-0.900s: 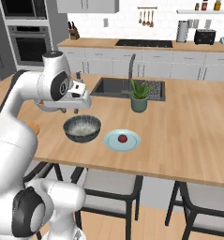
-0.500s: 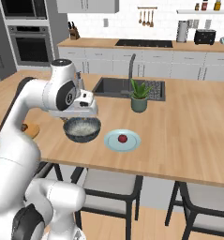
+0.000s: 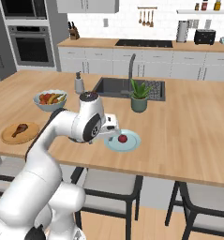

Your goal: Pick the chicken drumstick and tomato from their plates and place them in the bowl. Then put the bowl in the fridge.

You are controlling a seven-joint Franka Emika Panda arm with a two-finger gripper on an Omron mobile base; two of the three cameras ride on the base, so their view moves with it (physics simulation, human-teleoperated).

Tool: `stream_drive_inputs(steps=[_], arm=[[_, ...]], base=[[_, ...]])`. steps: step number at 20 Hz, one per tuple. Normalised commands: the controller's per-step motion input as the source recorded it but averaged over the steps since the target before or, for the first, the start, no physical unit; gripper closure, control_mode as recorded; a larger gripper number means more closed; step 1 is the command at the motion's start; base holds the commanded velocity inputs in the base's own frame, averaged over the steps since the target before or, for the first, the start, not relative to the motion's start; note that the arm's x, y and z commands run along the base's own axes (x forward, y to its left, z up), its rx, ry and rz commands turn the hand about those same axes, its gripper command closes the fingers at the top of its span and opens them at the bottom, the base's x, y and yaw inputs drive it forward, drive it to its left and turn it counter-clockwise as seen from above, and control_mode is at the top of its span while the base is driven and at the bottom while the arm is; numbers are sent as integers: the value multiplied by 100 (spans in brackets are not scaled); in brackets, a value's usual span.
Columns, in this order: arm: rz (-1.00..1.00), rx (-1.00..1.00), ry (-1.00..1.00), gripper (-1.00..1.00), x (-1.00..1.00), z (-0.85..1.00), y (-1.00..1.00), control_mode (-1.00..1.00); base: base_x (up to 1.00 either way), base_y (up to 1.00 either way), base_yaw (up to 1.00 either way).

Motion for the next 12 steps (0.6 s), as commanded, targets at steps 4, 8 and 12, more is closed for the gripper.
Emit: stream_drive_inputs(steps=[4,8,12], arm=[[0,-1,17,-100,100,-41,-44,-100],[0,0,18,-100,100,-28,-33,-100],[1,13,18,-100,100,-1,-20,-100]], base=[[0,0,0],[0,0,0],[0,0,0]])
